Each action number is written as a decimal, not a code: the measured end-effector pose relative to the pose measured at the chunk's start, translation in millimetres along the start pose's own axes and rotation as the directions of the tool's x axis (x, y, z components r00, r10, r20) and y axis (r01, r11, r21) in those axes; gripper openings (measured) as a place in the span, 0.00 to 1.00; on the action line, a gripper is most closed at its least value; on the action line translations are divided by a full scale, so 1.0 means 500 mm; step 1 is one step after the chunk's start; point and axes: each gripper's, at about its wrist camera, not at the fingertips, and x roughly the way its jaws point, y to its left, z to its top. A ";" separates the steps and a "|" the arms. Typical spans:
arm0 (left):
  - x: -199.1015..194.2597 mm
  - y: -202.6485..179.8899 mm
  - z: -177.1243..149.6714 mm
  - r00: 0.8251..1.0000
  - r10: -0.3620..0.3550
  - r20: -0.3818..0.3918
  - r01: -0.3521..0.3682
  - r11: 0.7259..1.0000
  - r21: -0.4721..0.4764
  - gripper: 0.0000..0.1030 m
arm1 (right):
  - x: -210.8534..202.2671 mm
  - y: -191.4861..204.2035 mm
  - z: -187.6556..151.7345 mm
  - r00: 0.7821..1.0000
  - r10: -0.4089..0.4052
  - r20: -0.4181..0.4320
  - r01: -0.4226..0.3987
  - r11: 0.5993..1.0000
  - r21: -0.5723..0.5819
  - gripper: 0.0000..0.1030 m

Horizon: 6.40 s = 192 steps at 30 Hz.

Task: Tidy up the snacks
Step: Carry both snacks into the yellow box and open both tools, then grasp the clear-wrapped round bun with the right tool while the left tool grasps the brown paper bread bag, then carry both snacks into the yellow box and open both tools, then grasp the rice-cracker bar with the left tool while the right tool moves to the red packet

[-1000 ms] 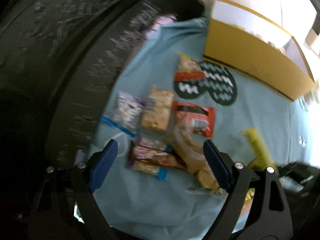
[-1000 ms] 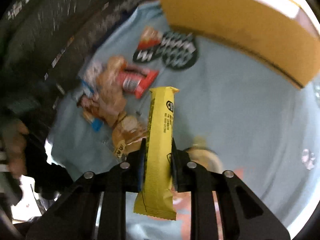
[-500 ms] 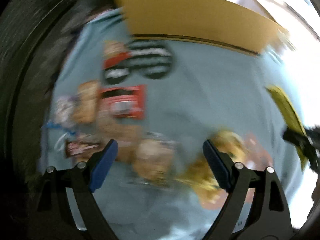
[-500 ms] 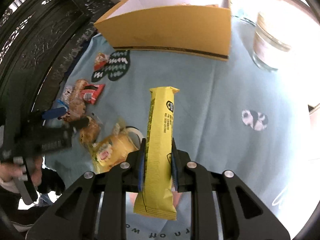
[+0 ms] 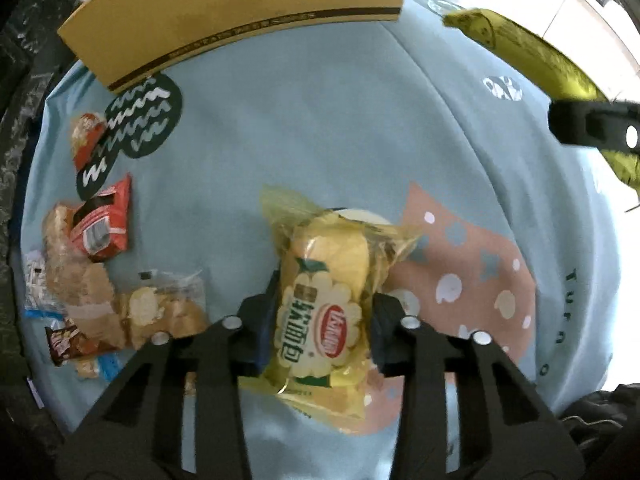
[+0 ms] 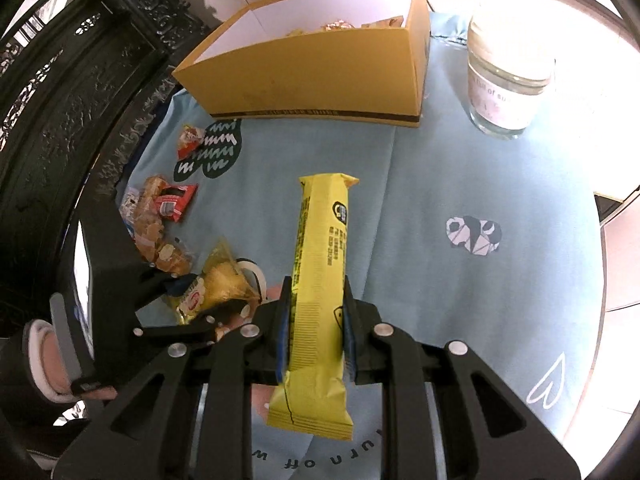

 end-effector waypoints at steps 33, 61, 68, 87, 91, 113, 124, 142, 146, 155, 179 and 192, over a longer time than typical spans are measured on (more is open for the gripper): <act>-0.170 0.230 0.504 0.940 0.165 0.297 -0.064 0.944 -0.323 0.94 | 0.028 -0.038 0.435 0.945 -0.095 0.312 0.071 0.994 0.089 0.53; -0.175 0.410 -0.059 0.970 0.240 0.032 -0.164 0.747 -0.644 0.94 | 0.296 0.378 -0.026 0.992 0.065 -0.112 -0.111 0.867 -0.487 0.70; -0.156 0.402 -0.069 0.974 0.228 -0.001 -0.177 0.754 -0.632 0.94 | 0.264 0.379 -0.017 0.993 0.002 -0.116 -0.063 0.845 -0.530 0.07; 0.000 0.285 0.010 0.985 0.150 -0.087 -0.174 0.861 -0.479 0.47 | 0.138 0.147 0.021 0.998 0.017 -0.057 -0.029 0.978 -0.208 0.20; -0.037 0.284 0.013 0.994 0.111 -0.014 -0.104 0.871 -0.481 0.37 | 0.135 0.169 0.026 0.998 0.037 -0.052 -0.048 0.971 -0.234 0.20; -0.192 0.365 -0.104 0.980 0.188 0.062 -0.113 0.788 -0.605 0.37 | 0.296 0.385 -0.026 0.995 0.022 -0.099 -0.074 0.825 -0.560 0.79; -0.184 0.365 -0.103 0.983 0.176 0.053 -0.107 0.785 -0.610 0.38 | 0.318 0.373 -0.005 0.982 0.018 -0.187 -0.113 0.851 -0.513 0.34; -0.266 0.259 0.109 0.963 0.133 0.235 -0.020 0.904 -0.427 0.38 | 0.008 0.169 0.181 0.974 0.092 0.209 -0.036 0.965 -0.261 0.31; -0.300 0.259 0.241 0.941 0.109 0.319 0.023 0.923 -0.384 0.38 | -0.032 0.122 0.274 0.949 0.077 0.307 -0.024 0.985 -0.173 0.31; -0.215 0.259 0.501 0.950 0.093 0.299 0.008 0.947 -0.320 0.52 | 0.026 0.045 0.402 0.934 -0.017 0.356 0.026 0.999 -0.022 0.32; -0.116 0.414 0.111 0.969 0.236 0.078 -0.150 0.804 -0.576 0.94 | 0.143 0.162 0.243 0.970 0.107 0.218 -0.052 0.969 -0.242 0.63; 0.005 0.514 0.022 0.989 0.150 -0.013 -0.120 0.731 -0.671 0.88 | 0.175 0.194 0.205 0.982 0.142 0.122 -0.103 0.955 -0.279 0.63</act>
